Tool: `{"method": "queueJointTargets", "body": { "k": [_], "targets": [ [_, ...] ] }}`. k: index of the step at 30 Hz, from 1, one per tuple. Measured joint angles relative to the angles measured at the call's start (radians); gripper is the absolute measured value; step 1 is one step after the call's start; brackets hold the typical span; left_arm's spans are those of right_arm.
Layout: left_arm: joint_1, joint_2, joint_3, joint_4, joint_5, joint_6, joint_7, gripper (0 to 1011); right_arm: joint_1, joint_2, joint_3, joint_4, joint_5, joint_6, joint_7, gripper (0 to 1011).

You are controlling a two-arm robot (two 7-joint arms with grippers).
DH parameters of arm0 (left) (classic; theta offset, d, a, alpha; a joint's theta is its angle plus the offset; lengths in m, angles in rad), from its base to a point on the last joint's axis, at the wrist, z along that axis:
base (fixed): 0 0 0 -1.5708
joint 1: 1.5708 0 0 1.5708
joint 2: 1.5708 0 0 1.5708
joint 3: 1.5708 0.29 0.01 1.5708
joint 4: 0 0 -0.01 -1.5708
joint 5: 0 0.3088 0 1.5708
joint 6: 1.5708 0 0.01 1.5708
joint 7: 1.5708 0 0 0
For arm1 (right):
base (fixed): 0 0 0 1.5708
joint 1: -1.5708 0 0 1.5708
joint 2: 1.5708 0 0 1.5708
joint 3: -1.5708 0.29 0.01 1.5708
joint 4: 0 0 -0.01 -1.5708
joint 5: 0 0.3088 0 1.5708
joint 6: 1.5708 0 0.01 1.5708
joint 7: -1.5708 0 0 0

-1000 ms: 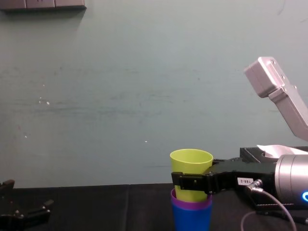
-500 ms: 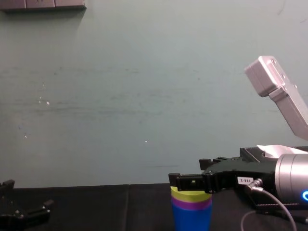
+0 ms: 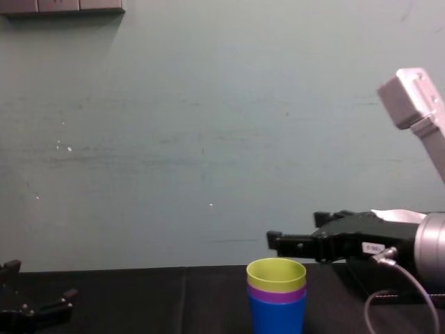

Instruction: Stack the three plastic cups sequentially using one hand.

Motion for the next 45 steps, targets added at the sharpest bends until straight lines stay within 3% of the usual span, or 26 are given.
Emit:
{"method": "queueJointTargets", "body": {
  "k": [8, 11, 16, 28, 45],
  "targets": [
    [0.0, 0.0, 0.0, 0.0, 0.0, 0.0, 0.0, 1011, -0.083, -0.023, 0.058, -0.06, -0.057, -0.004, -0.152, 1004],
    [0.0, 0.0, 0.0, 0.0, 0.0, 0.0, 0.0, 1011, -0.117, -0.041, 0.082, -0.08, -0.095, 0.029, -0.24, 1004],
    [0.0, 0.0, 0.0, 0.0, 0.0, 0.0, 0.0, 1011, -0.137, -0.064, 0.102, -0.081, -0.115, 0.073, -0.295, 1004],
    [0.0, 0.0, 0.0, 0.0, 0.0, 0.0, 0.0, 1011, -0.143, -0.104, 0.113, -0.023, -0.132, 0.109, -0.289, 1004],
    [0.0, 0.0, 0.0, 0.0, 0.0, 0.0, 0.0, 1011, -0.142, -0.104, 0.113, -0.023, -0.133, 0.11, -0.287, 1004]
  ]
}}
